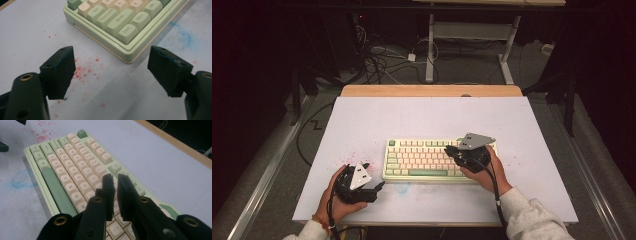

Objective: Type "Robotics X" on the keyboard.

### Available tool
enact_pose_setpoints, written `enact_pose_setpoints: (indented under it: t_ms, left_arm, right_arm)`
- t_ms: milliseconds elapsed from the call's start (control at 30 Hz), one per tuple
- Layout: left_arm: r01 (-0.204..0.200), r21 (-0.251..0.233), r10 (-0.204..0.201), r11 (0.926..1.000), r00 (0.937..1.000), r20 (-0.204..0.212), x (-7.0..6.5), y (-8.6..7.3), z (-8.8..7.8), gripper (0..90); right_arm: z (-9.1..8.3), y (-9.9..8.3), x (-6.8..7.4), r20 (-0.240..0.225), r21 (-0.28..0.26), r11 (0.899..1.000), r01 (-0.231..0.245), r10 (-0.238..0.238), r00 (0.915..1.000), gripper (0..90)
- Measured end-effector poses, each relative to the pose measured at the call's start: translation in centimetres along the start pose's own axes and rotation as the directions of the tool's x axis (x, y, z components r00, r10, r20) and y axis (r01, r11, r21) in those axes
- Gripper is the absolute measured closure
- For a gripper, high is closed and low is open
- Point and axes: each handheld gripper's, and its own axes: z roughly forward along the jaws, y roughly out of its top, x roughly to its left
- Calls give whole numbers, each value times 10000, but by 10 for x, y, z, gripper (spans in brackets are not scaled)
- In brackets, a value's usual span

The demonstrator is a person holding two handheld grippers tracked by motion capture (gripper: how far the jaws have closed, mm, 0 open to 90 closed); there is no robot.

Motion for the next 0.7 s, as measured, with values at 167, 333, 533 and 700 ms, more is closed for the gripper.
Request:
enact_pose_setpoints:
  t_ms: [167,333,533,700]
  left_arm:
    - [43,-62,-44,10000,9999,-102,0,1,-2,245]
    - [46,-45,-47,10000,10000,-74,0,1,-2,245]
    - [162,-87,-163,9998,9998,-81,1,2,-4,242]
    - [199,-118,-200,9997,9998,-61,2,4,-7,254]
  right_arm:
    - [-16,-2,2,-44,-709,9974,121,-124,9999,591]
    - [-33,-10,4,259,-1186,9927,227,-197,9995,426]
    - [-56,-26,5,979,-1560,9876,195,-42,9952,302]
    - [-74,-46,4,1465,-1480,9890,48,171,9891,269]
